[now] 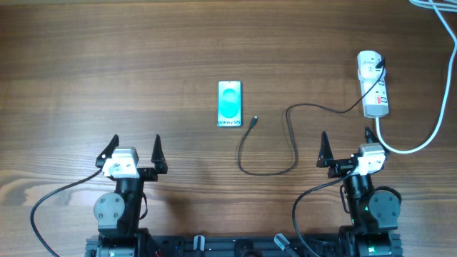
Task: Plug charger to phone and switch on socket
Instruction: 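Raise the left arm from rest toward the blue phone, then lower the left gripper over the phone and close on it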
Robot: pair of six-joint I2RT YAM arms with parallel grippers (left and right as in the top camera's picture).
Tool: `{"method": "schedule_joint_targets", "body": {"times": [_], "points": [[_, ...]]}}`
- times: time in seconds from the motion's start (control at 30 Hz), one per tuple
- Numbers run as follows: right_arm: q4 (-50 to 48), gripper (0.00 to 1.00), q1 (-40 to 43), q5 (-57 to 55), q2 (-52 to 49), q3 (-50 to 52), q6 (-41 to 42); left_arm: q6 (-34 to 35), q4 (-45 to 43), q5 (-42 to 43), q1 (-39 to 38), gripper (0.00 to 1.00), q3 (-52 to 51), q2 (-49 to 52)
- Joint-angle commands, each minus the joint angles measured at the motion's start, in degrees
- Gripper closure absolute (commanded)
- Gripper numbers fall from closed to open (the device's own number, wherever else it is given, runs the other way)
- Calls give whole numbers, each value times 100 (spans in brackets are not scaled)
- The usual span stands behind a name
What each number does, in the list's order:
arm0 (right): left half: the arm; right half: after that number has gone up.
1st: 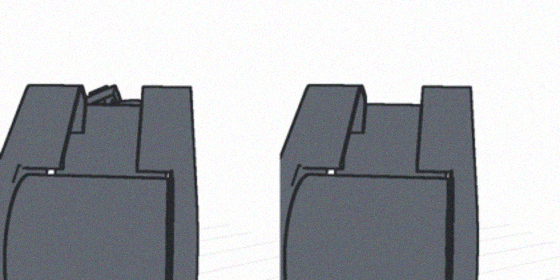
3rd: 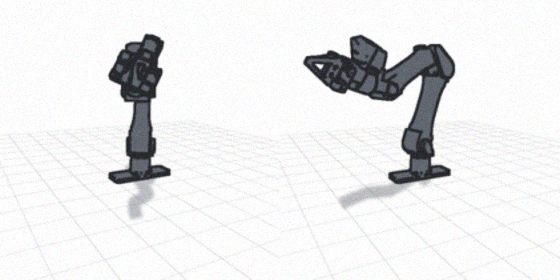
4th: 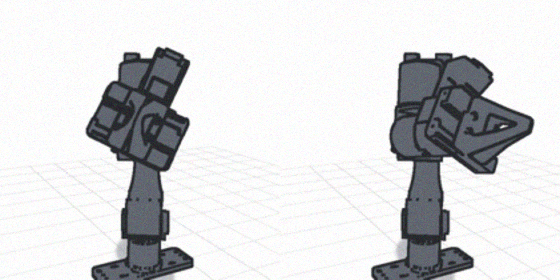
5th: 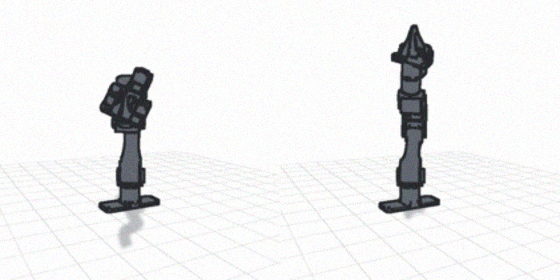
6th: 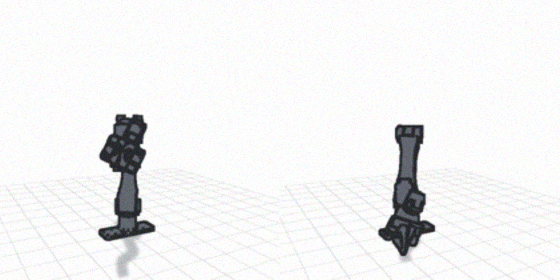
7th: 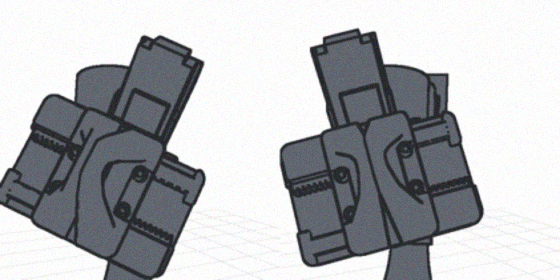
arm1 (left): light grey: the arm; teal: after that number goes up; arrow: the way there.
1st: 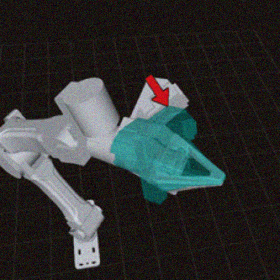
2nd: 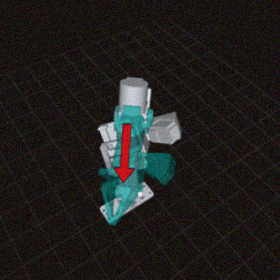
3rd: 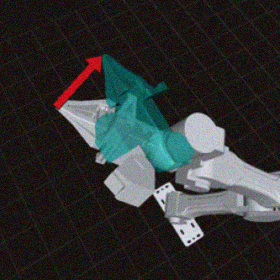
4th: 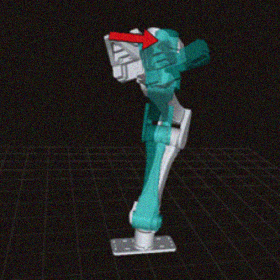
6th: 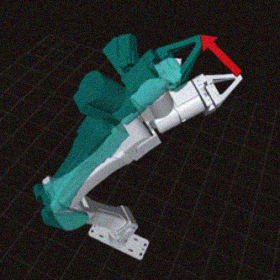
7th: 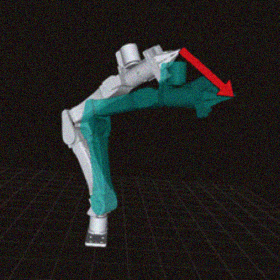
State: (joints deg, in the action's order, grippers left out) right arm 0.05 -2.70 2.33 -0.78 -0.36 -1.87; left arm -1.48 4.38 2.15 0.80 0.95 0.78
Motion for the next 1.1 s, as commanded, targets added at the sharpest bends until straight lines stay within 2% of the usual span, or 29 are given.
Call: {"method": "schedule_joint_targets", "body": {"times": [0.0, 0.23, 0.27, 0.3, 0.37, 0.4, 0.43, 0.53, 0.63, 0.7, 0.73, 0.83, 0.9, 0.97, 1.0, 1.03, 1.07], "points": [[-11, 0, -24, 26, 57, 7, -109, -111, -7, -72, -26, 0, -63, -61], [-11, 0, -24, 24, 57, 7, -111, -127, -11, -90, -26, 0, -63, -61], [-11, 0, -24, 26, 57, 7, -111, 83, -24, 166, -33, 0, -61, -61], [-11, 0, -24, 24, 57, 7, -114, 654, -68, 535, -37, 0, -61, -61], [-11, 0, -24, 26, 57, 7, -111, 2566, -190, 1786, -37, 0, -61, -61], [-11, 0, -24, 26, 57, 7, -114, 3101, -214, 2205, -37, 0, -61, -61], [-11, 0, -24, 24, 57, 7, -111, 3491, -234, 2490, -37, 0, -61, -61], [-11, 0, -24, 26, 57, 7, -111, 3958, -393, 2660, -37, 0, -61, -61], [-11, 0, -24, 26, 57, 7, -111, 3967, -1421, 2859, -37, 0, -61, -61], [-11, 0, -24, 26, 57, 7, -111, 4118, -2503, 2649, -37, 0, -39, -61], [-11, 0, -24, 26, 57, 7, -111, 4354, -2726, 2433, -37, 0, 52, -61], [-11, 0, -24, 26, 57, 7, -111, 4391, -2682, 2153, -37, 0, 719, 136], [-11, 0, -24, 26, 57, 7, -111, 4387, -2286, 2173, -37, 0, 1497, 673], [-11, 0, -24, 24, 57, 7, -111, 3915, -1709, 2531, -37, 0, 2428, 1528], [-11, 0, -24, 26, 57, 7, -111, 3453, -1108, 2656, -37, 0, 3051, 2065], [-11, 0, -24, 26, 57, 7, -111, 2752, 136, 2610, -37, 0, 4033, 2876], [-11, 0, -24, 26, 57, 7, -114, 2476, 1001, 2535, -37, 1, 4695, 3418]]}}
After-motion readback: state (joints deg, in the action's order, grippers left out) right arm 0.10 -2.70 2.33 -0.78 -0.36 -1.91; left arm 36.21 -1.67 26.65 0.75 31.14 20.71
